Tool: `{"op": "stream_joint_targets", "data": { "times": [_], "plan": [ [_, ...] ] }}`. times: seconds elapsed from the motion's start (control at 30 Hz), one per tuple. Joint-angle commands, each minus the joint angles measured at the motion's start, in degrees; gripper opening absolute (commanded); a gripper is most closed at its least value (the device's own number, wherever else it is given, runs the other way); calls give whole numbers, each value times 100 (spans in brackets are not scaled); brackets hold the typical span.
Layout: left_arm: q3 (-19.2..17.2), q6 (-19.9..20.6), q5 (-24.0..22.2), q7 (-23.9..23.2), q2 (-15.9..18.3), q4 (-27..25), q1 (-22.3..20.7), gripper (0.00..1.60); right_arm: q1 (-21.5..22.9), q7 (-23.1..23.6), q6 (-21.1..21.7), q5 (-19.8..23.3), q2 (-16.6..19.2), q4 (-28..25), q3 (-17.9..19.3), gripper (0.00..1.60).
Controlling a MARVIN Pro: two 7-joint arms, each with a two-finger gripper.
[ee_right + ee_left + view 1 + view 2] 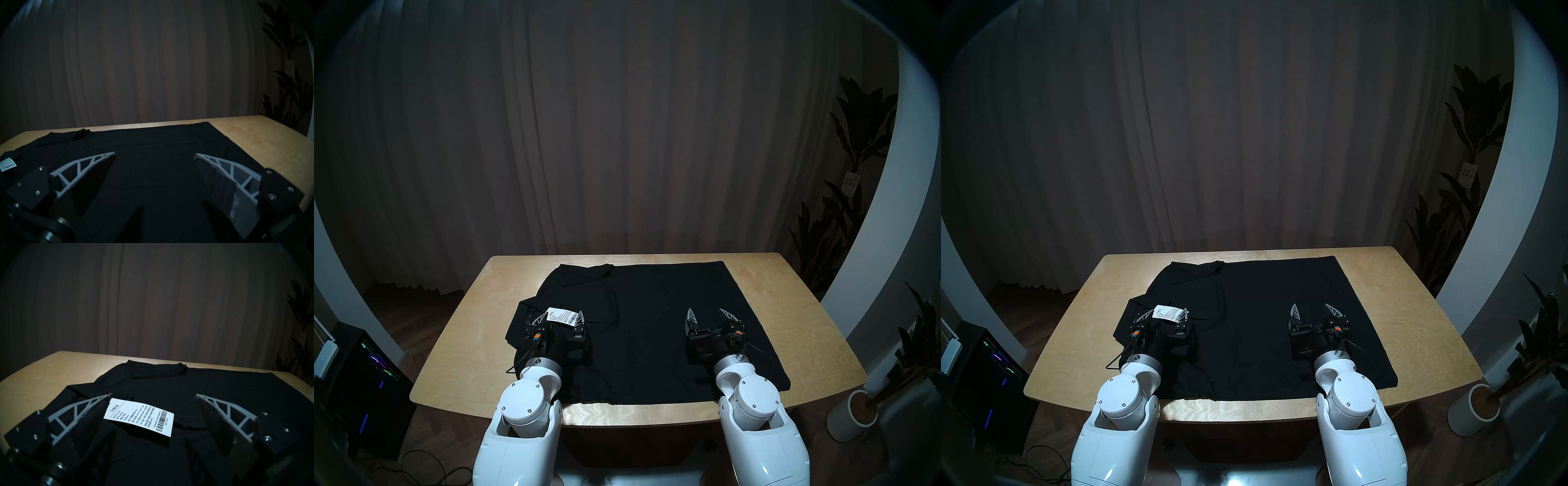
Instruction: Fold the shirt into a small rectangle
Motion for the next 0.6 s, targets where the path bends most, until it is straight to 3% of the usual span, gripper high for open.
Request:
{"op": "stream_joint_targets", "data": {
  "times": [0.0, 0.2, 0.57],
  "plan": [
    [-305, 355, -1070, -141, -181, -637, -29, 160, 9, 93, 262, 723, -223, -278, 86, 160],
    [-589, 714, -1954, -221, -268, -817, 29, 160, 45, 138, 587, 1467, -259, -493, 111, 160],
    [-927, 1174, -2985, -299, -361, -936, 132, 160, 12, 169, 1129, 2659, -310, -848, 273, 160]
  ]
}}
